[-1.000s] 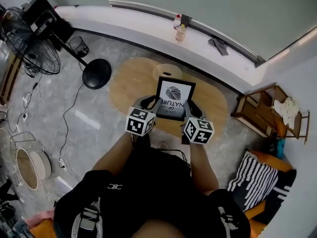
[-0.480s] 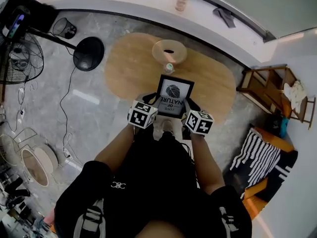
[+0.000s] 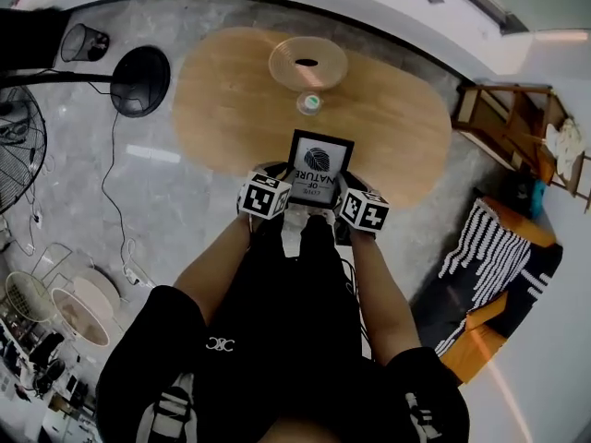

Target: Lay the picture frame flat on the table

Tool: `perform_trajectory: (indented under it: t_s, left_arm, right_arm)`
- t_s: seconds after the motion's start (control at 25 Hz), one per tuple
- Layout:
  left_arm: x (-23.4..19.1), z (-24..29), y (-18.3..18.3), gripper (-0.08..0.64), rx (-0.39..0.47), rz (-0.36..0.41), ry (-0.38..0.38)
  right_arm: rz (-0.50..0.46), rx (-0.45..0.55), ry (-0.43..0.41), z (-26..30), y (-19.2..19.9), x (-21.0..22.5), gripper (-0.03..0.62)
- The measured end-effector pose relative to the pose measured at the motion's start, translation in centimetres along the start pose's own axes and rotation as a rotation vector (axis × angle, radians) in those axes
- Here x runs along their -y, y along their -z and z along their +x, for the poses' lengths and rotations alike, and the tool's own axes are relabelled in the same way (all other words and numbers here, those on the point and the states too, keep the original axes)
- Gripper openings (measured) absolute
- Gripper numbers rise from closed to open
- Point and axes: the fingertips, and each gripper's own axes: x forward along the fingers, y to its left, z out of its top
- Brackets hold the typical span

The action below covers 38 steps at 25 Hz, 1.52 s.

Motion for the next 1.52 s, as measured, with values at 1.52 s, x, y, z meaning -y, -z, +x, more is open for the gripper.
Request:
perform_trajectory:
  t_s: [1.52]
  left_arm:
    - [-5.3, 0.6, -3.5, 0.076, 0.048, 0.036, -0.069]
  right_arm:
    - [0.058, 0.124, 0.182, 2.3, -2.6, 2.7, 0.053]
